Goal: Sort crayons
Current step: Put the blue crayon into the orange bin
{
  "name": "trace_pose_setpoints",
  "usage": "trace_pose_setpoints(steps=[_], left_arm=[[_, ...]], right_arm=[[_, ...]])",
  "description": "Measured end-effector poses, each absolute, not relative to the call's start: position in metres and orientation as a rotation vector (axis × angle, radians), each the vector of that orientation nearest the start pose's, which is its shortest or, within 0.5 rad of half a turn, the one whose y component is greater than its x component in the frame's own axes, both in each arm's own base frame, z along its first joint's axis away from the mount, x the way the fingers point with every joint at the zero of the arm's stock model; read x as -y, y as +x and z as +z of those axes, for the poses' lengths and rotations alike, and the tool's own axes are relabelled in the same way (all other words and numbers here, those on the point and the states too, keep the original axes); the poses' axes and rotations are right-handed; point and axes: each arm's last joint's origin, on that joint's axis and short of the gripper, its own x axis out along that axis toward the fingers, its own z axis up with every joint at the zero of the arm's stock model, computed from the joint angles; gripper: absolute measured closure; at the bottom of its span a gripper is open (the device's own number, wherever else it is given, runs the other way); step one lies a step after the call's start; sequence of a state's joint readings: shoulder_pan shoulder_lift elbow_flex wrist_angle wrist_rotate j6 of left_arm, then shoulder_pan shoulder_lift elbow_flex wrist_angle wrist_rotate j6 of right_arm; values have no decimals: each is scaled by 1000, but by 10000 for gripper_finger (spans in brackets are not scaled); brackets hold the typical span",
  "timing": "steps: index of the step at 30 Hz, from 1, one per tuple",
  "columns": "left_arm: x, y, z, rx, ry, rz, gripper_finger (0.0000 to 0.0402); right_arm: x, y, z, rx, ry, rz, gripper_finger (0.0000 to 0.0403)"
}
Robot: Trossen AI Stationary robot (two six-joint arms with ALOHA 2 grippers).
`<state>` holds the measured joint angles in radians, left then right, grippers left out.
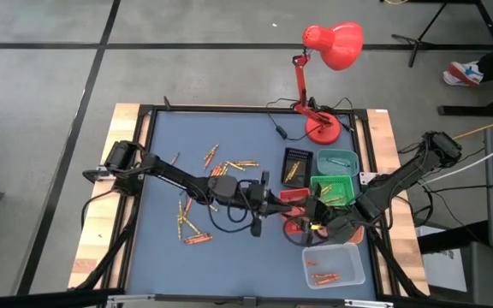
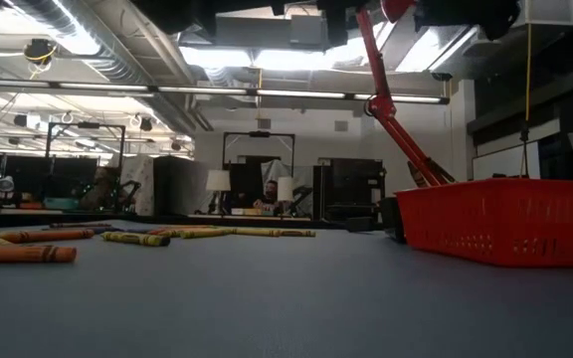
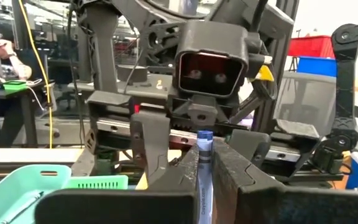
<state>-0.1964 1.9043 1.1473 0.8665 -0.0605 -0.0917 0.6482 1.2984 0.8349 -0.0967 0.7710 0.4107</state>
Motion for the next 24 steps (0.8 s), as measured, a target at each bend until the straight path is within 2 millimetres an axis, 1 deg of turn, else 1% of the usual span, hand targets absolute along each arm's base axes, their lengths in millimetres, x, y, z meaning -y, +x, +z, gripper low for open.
trace_pose_setpoints(steps=[6, 12, 14, 17, 24], left_arm=[[81, 414, 238, 94, -105, -141, 393], [81, 414, 237, 81, -103, -141, 393], [81, 414, 237, 82, -91, -140, 393], [81, 414, 237, 83, -69, -139, 393], [81, 414, 237, 83, -68, -141, 393]], right_arm=[[-147, 231, 257, -395, 14, -111, 244], [-148, 232, 259, -380, 2, -97, 245], [-148, 232, 259, -378, 4, -96, 252], [-148, 232, 259, -377, 5, -96, 275], [-148, 232, 260, -375, 4, -102, 348]])
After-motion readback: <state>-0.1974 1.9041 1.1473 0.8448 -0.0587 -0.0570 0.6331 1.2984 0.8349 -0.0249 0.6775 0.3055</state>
